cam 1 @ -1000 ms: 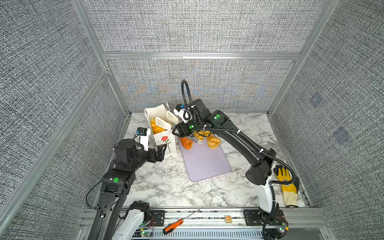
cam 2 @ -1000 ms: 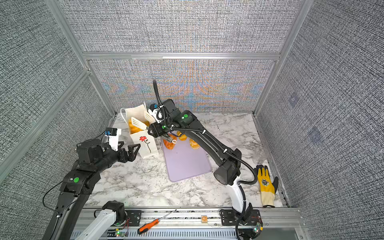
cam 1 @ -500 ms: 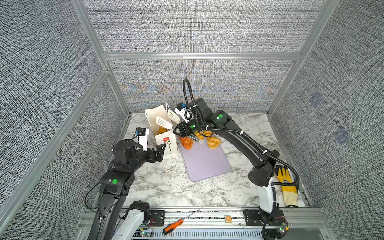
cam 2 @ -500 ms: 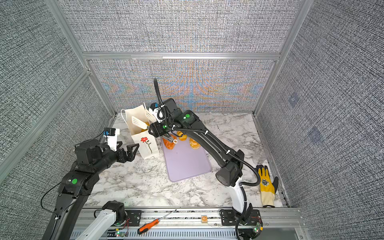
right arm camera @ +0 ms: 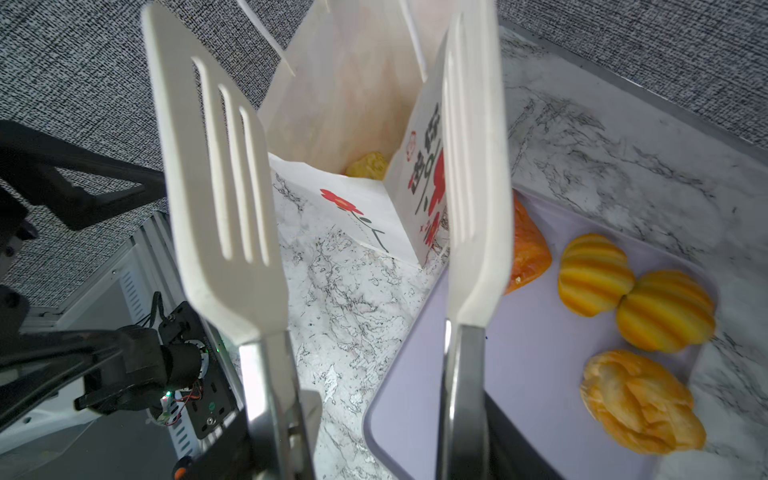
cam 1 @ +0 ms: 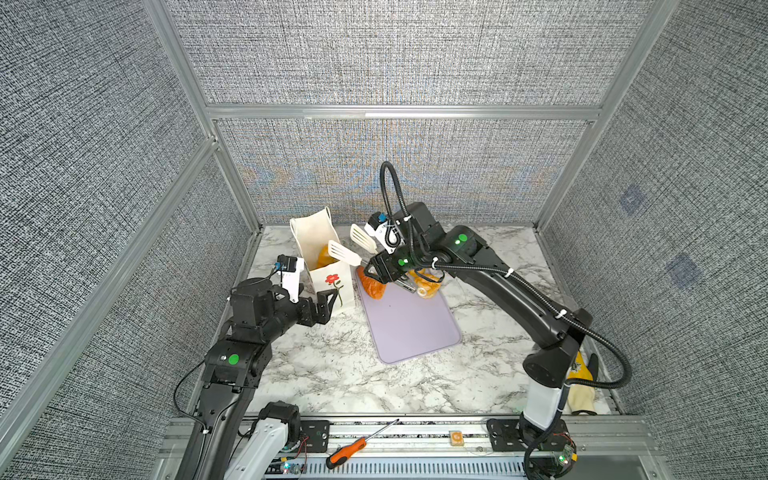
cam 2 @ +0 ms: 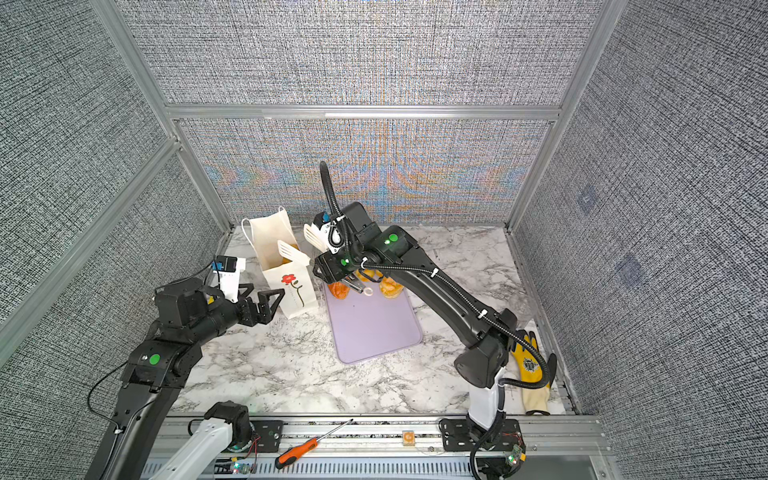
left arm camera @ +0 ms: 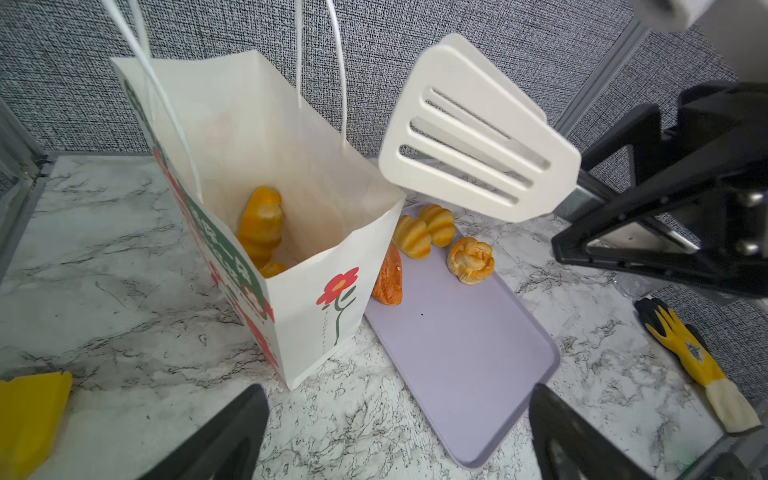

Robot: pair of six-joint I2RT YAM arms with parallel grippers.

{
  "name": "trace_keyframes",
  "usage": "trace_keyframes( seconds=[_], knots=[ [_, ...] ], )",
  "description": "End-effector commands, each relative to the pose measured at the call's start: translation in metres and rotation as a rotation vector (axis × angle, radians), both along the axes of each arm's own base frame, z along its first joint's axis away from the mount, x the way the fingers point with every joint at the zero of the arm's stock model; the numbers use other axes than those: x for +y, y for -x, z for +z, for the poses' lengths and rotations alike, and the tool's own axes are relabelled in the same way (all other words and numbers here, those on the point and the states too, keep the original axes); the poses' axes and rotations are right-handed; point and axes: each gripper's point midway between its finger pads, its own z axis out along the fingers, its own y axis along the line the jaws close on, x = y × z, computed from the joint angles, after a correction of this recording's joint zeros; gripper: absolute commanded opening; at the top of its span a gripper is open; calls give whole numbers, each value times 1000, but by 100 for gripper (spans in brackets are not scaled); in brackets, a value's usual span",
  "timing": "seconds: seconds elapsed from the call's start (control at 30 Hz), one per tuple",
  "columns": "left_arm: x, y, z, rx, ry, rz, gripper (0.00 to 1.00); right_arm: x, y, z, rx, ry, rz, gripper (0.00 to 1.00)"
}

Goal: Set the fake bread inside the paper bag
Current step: 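Move the open tongs back over the tray with the right gripper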

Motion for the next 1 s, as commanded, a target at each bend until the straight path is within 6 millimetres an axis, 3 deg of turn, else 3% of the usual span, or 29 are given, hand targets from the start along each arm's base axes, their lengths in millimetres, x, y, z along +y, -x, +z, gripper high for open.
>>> trace_keyframes(
  seconds=[0.0,0.23,0.57,0.97],
  knots=[
    [-8,0,9,-34,44,-29,99,-16,-3,0,-23,26,-32,62],
    [-25,0,3,-25,47,-56,98,-60,-1,-29,10,108,-113,62],
    [-71,-2,-22,12,57,-130,98,-134,-2,-93,111,241,-249,61],
    [-118,-5,-50,40,68,-208,98,-188,-1,-144,215,286,-350,60]
  ],
)
